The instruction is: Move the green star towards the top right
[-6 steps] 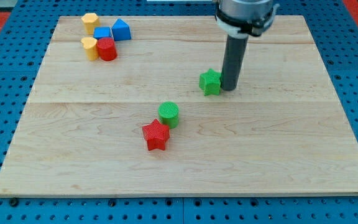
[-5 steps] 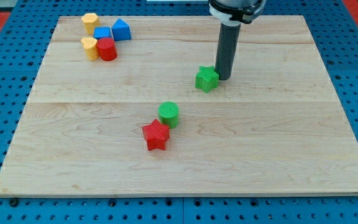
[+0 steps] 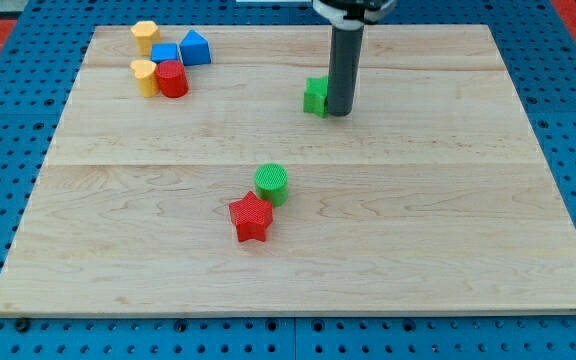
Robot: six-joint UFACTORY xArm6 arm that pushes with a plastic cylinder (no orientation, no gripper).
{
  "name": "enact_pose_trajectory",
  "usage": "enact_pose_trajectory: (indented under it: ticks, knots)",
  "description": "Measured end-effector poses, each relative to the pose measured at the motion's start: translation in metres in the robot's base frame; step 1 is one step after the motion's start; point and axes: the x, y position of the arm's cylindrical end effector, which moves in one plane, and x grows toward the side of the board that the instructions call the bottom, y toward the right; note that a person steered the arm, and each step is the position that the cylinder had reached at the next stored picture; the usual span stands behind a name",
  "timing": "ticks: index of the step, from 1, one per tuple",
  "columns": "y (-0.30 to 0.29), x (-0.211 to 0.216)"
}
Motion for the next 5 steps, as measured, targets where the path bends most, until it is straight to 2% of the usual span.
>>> enact_pose_trajectory:
  ticks: [1,2,3,4,5]
  knots:
    - [0.006,0.048]
    - [-0.019,0.018]
    - [-0.012,-0.032]
    - [-0.012,-0.016]
    - [-0.06,-0.01]
